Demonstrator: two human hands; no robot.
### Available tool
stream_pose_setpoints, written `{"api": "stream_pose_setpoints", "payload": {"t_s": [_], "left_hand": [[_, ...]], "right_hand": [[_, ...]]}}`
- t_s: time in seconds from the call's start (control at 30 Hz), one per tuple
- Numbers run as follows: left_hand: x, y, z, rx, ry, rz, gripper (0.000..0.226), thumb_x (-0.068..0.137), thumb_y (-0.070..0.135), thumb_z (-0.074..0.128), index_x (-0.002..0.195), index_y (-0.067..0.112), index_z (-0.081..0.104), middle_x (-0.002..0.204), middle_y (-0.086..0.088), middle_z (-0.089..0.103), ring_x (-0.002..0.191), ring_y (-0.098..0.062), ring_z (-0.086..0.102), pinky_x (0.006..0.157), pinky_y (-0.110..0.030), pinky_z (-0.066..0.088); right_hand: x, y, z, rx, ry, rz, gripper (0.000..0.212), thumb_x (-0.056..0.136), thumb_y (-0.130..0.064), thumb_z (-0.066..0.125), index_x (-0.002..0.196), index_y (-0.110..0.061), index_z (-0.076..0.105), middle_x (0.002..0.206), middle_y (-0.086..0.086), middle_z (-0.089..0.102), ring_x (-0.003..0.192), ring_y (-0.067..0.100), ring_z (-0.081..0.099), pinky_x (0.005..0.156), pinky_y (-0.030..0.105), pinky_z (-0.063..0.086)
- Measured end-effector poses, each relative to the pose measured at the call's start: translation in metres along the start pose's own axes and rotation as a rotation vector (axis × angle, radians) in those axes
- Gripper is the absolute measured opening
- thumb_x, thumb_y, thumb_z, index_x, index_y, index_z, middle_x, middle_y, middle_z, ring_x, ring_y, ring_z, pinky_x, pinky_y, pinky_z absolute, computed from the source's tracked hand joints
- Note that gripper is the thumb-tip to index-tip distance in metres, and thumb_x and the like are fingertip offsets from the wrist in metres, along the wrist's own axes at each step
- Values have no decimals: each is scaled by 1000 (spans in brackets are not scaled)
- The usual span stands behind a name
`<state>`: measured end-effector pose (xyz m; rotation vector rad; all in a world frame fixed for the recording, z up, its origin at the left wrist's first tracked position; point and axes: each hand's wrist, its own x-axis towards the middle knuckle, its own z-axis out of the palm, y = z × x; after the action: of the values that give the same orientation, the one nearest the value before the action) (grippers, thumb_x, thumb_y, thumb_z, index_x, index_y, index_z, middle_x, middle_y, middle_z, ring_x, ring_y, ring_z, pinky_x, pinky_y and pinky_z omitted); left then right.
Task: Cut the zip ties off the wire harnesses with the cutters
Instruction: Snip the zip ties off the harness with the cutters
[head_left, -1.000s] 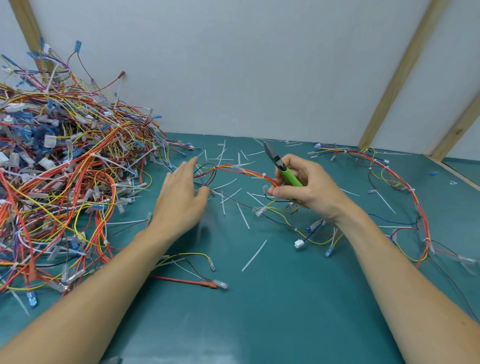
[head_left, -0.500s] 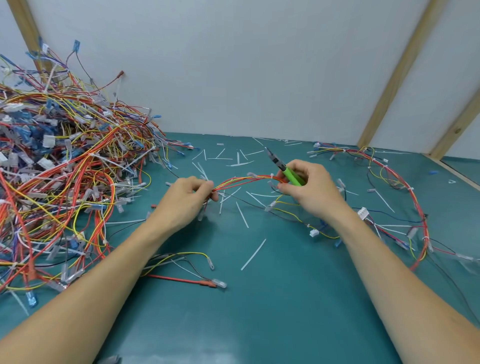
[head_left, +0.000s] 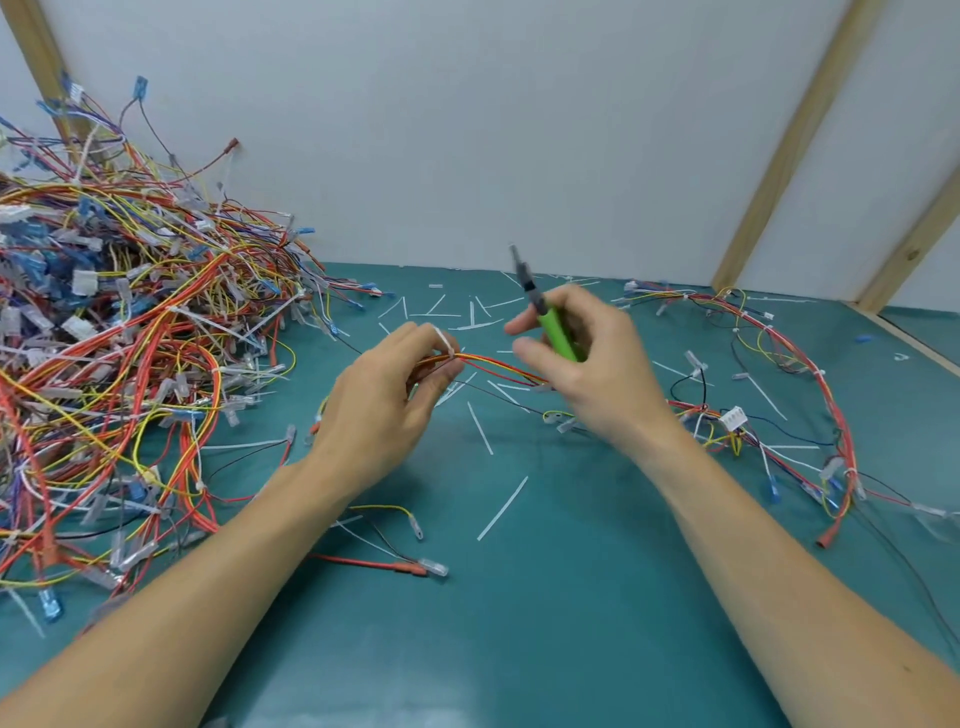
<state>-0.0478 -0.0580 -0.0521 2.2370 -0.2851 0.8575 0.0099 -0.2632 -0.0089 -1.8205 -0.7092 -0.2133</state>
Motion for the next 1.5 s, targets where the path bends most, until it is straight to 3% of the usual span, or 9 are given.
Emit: {"api": "stream_pose_setpoints", "payload": {"t_s": [0.2,0.37,0.47,0.63,0.8,0.87,1.0,1.23,1.5], "left_hand": [[-3,10,5,-127,-76,-70,17,89,32,65,98,18,62,74,0,55,69,-18,52,65,-32,47],[3,7,-2,-414,-208,-330,35,101,40,54,72,31,71,69,-14,55,72,-26,51,67,-23,39],[2,3,0,-445,-257,-396,21,98,35,62,93,19,76,73,-9,51,71,-18,40,67,-32,32],[0,2,9,-507,-170,-400,7,94,20,70,96,16,76,79,10,74,72,2,62,70,-9,46],[2,1,6,-444,-84,-434,12,91,29,72,82,24,77,76,-7,74,66,-7,55,66,-23,43],[1,0,4,-413,-51,-449,19,93,35,70,81,23,78,62,-15,60,57,-11,41,57,-23,31],[3,0,1,-415,-25,-538,28,96,35,66,78,17,78,43,12,31,43,-7,26,49,-24,22],[5,0,-3,-404,-94,-593,27,92,34,69,72,18,77,49,7,22,53,-15,19,56,-34,17],[3,3,-2,-315,-55,-491,28,94,28,68,68,18,75,52,0,38,50,-15,24,44,-21,19]], "right_hand": [[-5,9,18,37,-173,91,23,90,-8,78,83,-19,59,66,-16,58,62,4,49,63,16,40],[-2,10,15,155,-136,168,23,90,-4,77,83,-16,58,71,-10,61,64,10,49,59,18,41],[-5,16,22,165,-97,288,21,89,-9,79,83,-17,60,67,-11,62,57,4,54,57,20,43],[-7,23,30,221,-107,410,15,87,-11,80,89,-16,67,69,-12,70,66,0,67,62,19,50],[-3,20,26,218,-39,437,16,89,-27,80,93,-15,71,75,-5,75,61,5,62,64,32,54],[1,19,16,149,60,378,22,92,-38,76,90,-17,71,80,-6,77,62,5,63,60,36,56],[5,20,-8,-54,159,147,26,88,-48,74,85,-22,74,80,-3,75,71,17,68,71,34,53],[4,25,-19,-465,-193,-71,27,76,-49,87,93,-29,79,84,-21,73,81,2,67,76,18,49],[5,27,-15,-523,-142,-119,30,77,-54,83,94,-30,80,85,-17,73,83,4,66,75,23,49]]}}
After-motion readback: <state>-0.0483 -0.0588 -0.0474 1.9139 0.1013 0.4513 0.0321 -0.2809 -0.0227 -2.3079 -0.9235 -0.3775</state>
